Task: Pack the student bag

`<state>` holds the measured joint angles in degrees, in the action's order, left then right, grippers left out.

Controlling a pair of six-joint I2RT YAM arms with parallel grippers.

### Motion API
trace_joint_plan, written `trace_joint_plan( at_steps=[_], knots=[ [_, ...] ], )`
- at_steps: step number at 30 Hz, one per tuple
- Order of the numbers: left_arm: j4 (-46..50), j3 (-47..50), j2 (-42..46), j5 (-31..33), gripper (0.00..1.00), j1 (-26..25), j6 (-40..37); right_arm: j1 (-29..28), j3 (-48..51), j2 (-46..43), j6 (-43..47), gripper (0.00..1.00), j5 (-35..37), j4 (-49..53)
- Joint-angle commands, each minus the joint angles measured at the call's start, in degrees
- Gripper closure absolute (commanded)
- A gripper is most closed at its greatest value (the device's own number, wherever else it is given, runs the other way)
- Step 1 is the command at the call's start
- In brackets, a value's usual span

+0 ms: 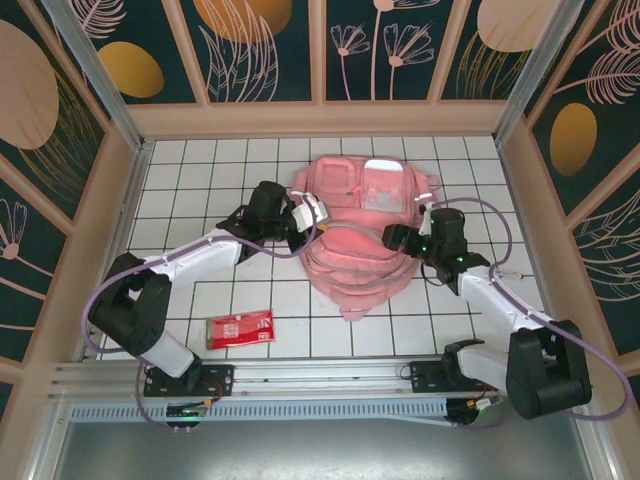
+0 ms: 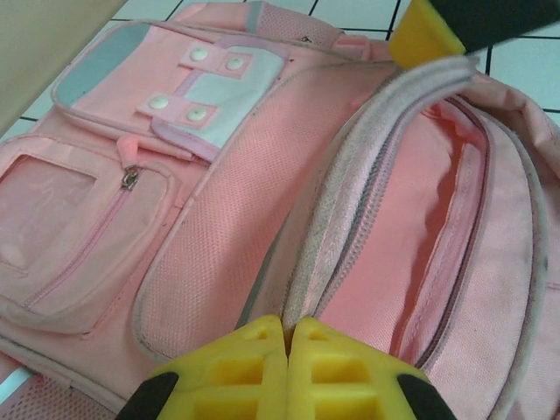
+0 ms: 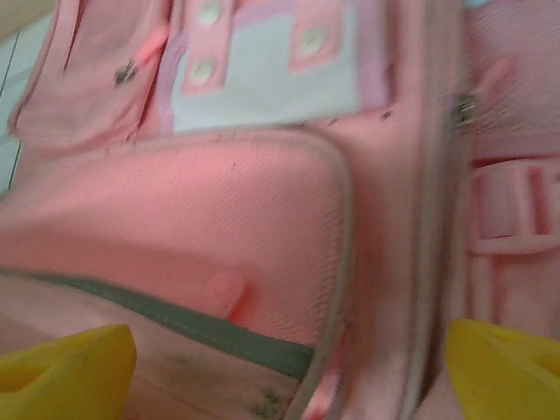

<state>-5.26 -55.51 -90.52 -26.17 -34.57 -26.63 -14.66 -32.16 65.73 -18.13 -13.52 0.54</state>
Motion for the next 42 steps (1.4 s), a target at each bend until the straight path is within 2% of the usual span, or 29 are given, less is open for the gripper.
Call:
trace_joint_plan(
  at_steps=[1, 3, 7, 10, 12, 13, 16, 17, 18, 20, 22, 23, 24, 25, 27, 28, 29, 30, 31, 33, 34, 36, 39, 40, 42],
  knots=[
    [-2.1, 1.4, 2.0, -3.7, 1.0, 0.0, 1.4, -4.4, -1.9, -2.5, 13.6, 0.1, -7.1, -1.2],
    [-1.3, 1.2, 2.1, -4.4, 1.0, 0.0, 1.0, -7.4, -1.9, -4.9, 27.2, 0.09, -4.0, 0.7],
    [0.3, 0.8, 2.2, -4.8, 1.0, 0.0, -0.2, -10.0, -2.6, -7.2, 47.5, 0.07, -5.1, 6.1],
    [0.5, 1.1, 2.8, -4.6, 1.0, 0.1, -1.2, -13.5, -2.7, -5.1, 56.1, 0.07, -1.5, 5.6],
    [0.6, 1.6, 3.2, -5.7, 1.0, 0.0, -2.5, -14.2, -2.9, -2.2, 57.8, 0.12, 0.6, 2.1],
    [0.8, 1.9, 3.5, -6.3, 1.0, 0.0, -3.4, -14.2, -2.9, -0.8, 57.8, 0.16, 2.8, -0.4],
    [1.0, 3.6, 4.6, -8.3, 1.0, 0.0, -6.4, -13.8, -3.8, 2.9, 60.1, 0.48, 6.9, -6.0],
    [1.6, 4.0, 4.8, -9.7, 1.0, 0.0, -8.5, -13.9, -4.4, 3.8, 61.6, 0.68, 6.4, -6.4],
    [3.1, 4.1, 4.9, -11.5, 1.0, -0.1, -11.8, -14.0, -4.8, 4.1, 64.8, 0.81, 4.3, -5.5],
    [5.9, 3.8, 4.7, -14.0, 0.97, 0.0, -17.3, -14.7, -4.3, 3.4, 68.7, 1.0, 0.7, -5.6],
    [5.8, 3.7, 4.7, -13.9, 0.97, 0.0, -20.0, -15.3, -3.1, 1.5, 69.8, 1.0, -1.3, -7.9],
    [4.7, 4.1, 4.7, -13.0, 0.93, 0.0, -20.1, -15.6, -2.8, 0.4, 70.5, 1.0, -2.0, -8.8],
    [3.1, 4.1, 4.5, -11.8, 0.5, -0.1, -19.5, -15.7, -2.7, -0.3, 71.1, 1.0, -2.3, -8.9],
    [1.8, 4.2, 4.2, -10.8, 0.36, 0.0, -19.0, -15.7, -2.9, -0.7, 71.6, 1.0, -2.6, -8.6],
    [1.2, 2.9, 2.8, -9.9, 0.23, -0.2, -17.4, -15.7, -4.6, -0.6, 72.4, 1.0, -3.2, -6.6],
    [2.5, 1.6, 2.0, -10.7, 0.22, -0.2, -17.6, -15.8, -5.0, -0.5, 72.6, 1.0, -3.4, -6.3],
    [4.0, 0.4, 1.0, -11.3, 0.1, -0.3, -17.8, -15.9, -5.4, -0.3, 73.0, 1.0, -4.0, -6.1],
    [5.1, 0.1, 0.2, -11.9, 0.03, -0.5, -18.0, -16.2, -5.8, 0.0, 73.3, 1.0, -4.1, -6.3],
    [6.0, -1.1, -0.4, -12.3, 0.03, -0.7, -18.8, -16.4, -6.1, 0.3, 73.5, 1.0, -4.3, -6.5],
    [5.9, -1.4, -0.9, -11.1, 0.13, -1.2, -20.4, -17.2, -7.1, 1.3, 74.4, 1.0, -4.9, -6.2],
    [5.7, -1.3, -0.7, -10.0, 0.26, -1.4, -20.8, -17.7, -7.3, 1.6, 74.8, 1.0, -5.3, -6.4],
    [2.4, -1.2, 0.0, -5.0, 0.58, -1.5, -16.0, -18.2, -6.9, 2.0, 75.5, 1.0, -6.9, -8.2],
    [1.4, -0.9, 1.8, 1.8, 0.95, -1.5, -13.3, -18.3, -5.8, 2.7, 75.8, 1.0, -8.7, -12.2],
    [1.2, -0.6, 2.6, 3.2, 1.0, -1.5, -12.6, -18.2, -5.5, 3.4, 75.8, 1.0, -8.7, -13.8],
    [0.5, 2.5, 5.2, 6.8, 1.0, -1.5, -10.9, -17.9, -5.4, 6.2, 76.2, 1.0, -9.1, -18.4]
  ],
)
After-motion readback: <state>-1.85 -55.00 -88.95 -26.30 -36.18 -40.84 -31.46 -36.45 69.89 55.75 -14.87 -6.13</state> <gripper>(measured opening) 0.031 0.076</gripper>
